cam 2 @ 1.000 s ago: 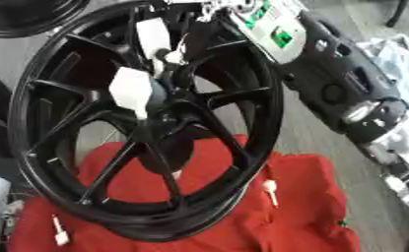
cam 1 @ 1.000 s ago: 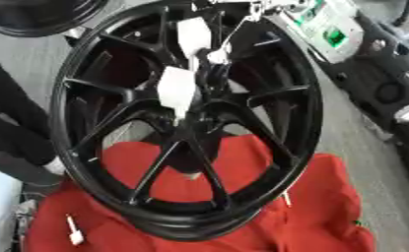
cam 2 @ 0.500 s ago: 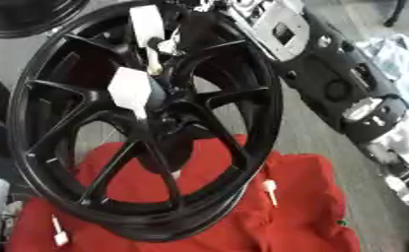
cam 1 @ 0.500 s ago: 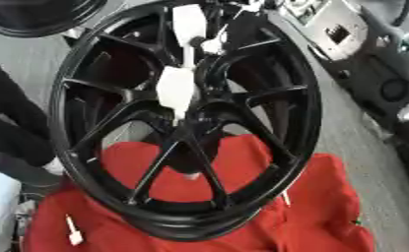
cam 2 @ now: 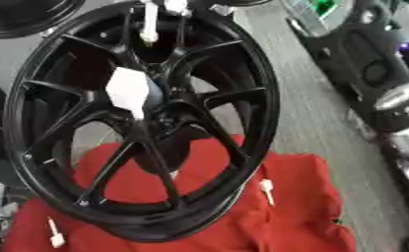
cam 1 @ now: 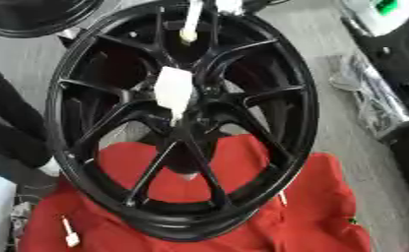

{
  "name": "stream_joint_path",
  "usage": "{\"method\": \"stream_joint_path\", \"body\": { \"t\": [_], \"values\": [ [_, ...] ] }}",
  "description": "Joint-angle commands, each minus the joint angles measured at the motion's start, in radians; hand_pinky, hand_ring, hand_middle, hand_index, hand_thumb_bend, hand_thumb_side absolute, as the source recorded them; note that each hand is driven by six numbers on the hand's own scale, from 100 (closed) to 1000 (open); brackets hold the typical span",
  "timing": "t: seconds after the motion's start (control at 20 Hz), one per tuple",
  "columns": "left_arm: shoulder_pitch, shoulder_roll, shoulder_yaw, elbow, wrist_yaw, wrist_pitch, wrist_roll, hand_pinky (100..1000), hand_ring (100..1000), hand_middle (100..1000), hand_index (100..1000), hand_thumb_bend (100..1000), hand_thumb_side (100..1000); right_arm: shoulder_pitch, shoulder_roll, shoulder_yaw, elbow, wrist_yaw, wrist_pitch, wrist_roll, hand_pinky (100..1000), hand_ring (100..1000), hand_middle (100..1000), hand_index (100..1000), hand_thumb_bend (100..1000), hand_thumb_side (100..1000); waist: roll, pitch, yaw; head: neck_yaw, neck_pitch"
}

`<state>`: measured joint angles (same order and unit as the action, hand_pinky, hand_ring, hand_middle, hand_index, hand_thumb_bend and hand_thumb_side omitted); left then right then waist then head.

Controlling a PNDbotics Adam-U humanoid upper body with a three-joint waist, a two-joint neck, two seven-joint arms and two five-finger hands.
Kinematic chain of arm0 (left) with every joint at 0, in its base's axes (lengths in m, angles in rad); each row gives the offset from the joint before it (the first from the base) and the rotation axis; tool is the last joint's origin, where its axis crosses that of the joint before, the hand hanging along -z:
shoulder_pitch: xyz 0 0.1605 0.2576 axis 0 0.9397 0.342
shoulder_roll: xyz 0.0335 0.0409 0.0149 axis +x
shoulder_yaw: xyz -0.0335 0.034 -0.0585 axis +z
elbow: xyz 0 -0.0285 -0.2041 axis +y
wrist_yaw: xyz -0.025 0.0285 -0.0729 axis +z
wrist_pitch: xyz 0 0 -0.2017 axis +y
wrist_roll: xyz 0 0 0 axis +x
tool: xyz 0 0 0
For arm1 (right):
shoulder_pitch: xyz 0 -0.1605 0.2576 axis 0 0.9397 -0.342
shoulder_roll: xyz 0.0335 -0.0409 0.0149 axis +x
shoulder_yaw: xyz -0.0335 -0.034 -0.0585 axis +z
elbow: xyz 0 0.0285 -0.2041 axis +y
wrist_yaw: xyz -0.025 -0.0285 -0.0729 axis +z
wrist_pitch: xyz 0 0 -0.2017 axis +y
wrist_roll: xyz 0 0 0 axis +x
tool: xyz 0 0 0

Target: Pull the pin out of the wheel hub.

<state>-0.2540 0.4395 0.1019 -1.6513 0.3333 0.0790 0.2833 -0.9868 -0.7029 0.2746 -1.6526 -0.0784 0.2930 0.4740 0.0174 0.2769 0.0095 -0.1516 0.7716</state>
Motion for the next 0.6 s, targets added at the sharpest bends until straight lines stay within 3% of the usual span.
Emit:
{"method": "stream_joint_path", "body": {
  "t": [0.05,0.2,0.3,0.45,0.6],
  "values": [
    [-0.001,0.030,0.018,-0.013,-0.004,-0.004,0.005,767,792,727,790,100,805,0.060,-0.140,-0.110,-0.164,-0.139,0.043,-0.107,785,696,352,491,100,100,-0.001,-0.025,-0.005,0.014,-0.002],
    [0.002,0.028,0.025,-0.014,-0.004,-0.005,0.010,767,793,727,790,100,805,0.240,-0.232,-0.239,-0.295,-0.258,0.039,-0.249,786,697,357,496,100,100,0.002,-0.024,-0.020,0.034,-0.002],
    [0.002,0.026,0.028,-0.016,-0.004,-0.007,0.012,767,794,727,790,100,805,0.367,-0.273,-0.321,-0.335,-0.297,0.005,-0.342,788,700,373,512,100,100,0.004,-0.023,-0.028,0.042,-0.002],
    [0.001,0.024,0.032,-0.018,-0.004,-0.008,0.014,768,795,728,791,100,803,0.556,-0.286,-0.423,-0.346,-0.259,-0.078,-0.439,792,711,396,536,100,100,0.008,-0.021,-0.038,0.050,-0.004],
    [0.000,0.023,0.038,-0.019,-0.003,-0.011,0.018,768,795,728,791,100,801,0.749,-0.234,-0.504,-0.347,-0.140,-0.126,-0.506,798,728,425,564,100,100,0.016,-0.018,-0.048,0.062,-0.008]
  ]
}}
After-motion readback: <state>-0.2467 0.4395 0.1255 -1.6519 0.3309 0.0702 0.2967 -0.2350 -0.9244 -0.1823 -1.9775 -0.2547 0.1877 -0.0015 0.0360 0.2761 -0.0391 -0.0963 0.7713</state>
